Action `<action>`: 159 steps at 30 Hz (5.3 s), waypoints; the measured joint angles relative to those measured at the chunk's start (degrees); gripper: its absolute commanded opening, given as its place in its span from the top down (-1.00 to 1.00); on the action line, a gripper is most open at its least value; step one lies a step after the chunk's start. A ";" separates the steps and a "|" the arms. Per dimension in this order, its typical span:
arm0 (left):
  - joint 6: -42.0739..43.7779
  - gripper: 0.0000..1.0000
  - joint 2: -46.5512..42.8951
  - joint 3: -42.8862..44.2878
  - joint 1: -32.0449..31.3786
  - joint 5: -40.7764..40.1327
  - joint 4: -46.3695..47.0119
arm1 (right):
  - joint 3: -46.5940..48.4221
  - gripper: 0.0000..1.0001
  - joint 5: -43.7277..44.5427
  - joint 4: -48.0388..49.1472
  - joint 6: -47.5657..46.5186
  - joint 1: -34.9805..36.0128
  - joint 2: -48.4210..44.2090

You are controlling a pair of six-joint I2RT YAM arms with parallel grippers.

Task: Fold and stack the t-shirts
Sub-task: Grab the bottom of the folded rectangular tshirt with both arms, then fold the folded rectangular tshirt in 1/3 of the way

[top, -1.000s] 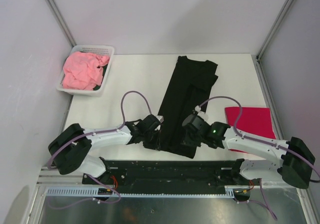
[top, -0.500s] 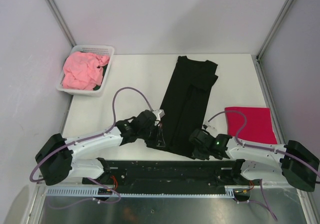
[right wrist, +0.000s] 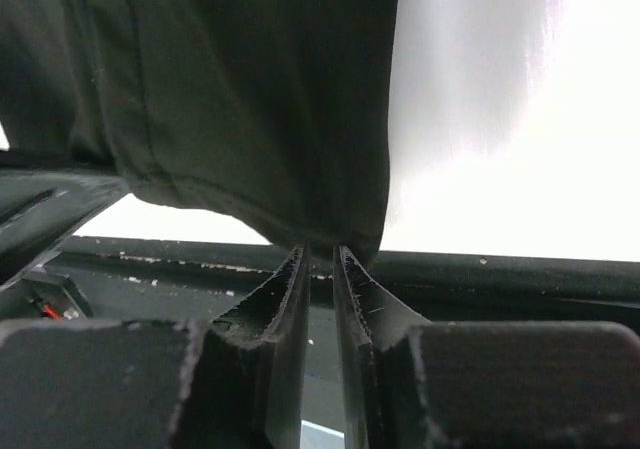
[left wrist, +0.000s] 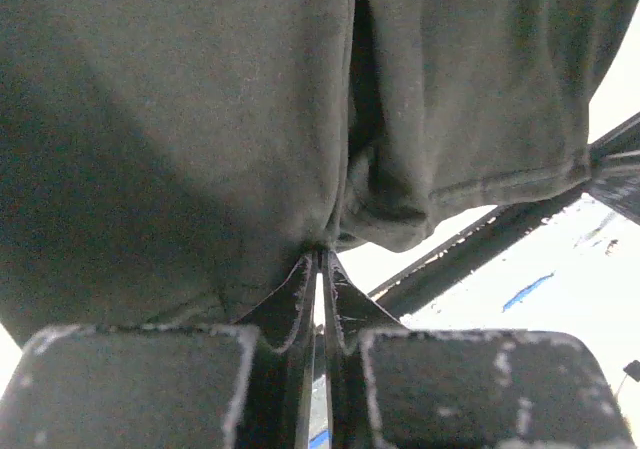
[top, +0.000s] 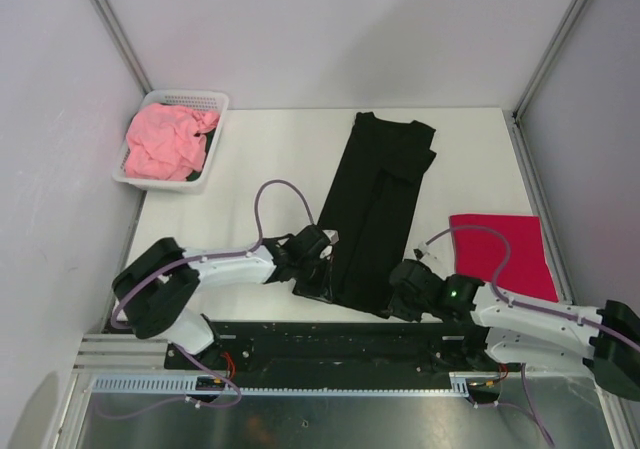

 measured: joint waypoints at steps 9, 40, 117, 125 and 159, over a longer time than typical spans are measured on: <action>-0.02 0.77 2.40 -0.04 -1.51 2.16 3.32 | 0.00 0.21 1.84 -6.75 1.38 0.04 -6.27; 2.56 0.07 -13.90 -8.52 16.17 -3.91 -4.52 | 0.02 0.07 1.16 -0.44 -1.70 -2.97 3.52; 3.98 1.00 31.71 48.85 21.07 -2.95 -6.21 | 42.45 1.00 -10.62 5.81 -36.85 -47.47 41.97; 4.72 1.00 39.85 57.46 22.71 -2.12 -6.80 | 46.69 1.00 -12.61 7.30 -37.88 -50.34 48.74; 10.16 0.71 34.67 56.92 27.02 -1.03 -9.16 | 56.85 0.33 -8.66 2.03 -42.49 -48.98 50.07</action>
